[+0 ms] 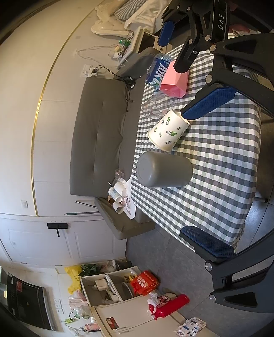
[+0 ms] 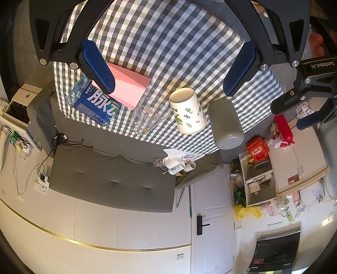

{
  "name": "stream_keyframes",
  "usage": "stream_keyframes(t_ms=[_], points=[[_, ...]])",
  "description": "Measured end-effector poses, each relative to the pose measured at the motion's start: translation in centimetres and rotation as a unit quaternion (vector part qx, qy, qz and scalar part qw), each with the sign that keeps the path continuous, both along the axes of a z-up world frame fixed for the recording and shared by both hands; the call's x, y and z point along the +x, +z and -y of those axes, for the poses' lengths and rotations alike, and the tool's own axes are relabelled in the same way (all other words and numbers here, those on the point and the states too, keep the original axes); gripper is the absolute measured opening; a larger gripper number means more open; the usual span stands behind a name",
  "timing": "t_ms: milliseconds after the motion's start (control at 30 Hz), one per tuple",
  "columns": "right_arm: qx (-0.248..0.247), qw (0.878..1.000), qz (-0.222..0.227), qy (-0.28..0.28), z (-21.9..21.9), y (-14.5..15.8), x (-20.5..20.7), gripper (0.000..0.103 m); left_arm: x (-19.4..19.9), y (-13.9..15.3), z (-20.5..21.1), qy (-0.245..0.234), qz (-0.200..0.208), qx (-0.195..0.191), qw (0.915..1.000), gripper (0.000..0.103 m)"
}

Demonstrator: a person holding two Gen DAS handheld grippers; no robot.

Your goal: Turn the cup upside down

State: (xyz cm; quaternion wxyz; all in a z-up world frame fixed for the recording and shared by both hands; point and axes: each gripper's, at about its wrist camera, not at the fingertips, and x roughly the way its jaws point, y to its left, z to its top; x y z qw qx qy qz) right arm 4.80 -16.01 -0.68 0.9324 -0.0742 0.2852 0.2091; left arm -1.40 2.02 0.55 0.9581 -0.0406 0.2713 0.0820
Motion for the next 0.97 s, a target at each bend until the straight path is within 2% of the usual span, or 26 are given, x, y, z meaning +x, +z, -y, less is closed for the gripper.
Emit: stream_keyframes(t_ms=[967], points=[[0.005, 1.000, -0.003, 0.000, 0.12, 0.11, -0.32, 0.103, -0.20, -0.33, -0.12, 0.000, -0.004, 0.007, 1.0000, 0.103]])
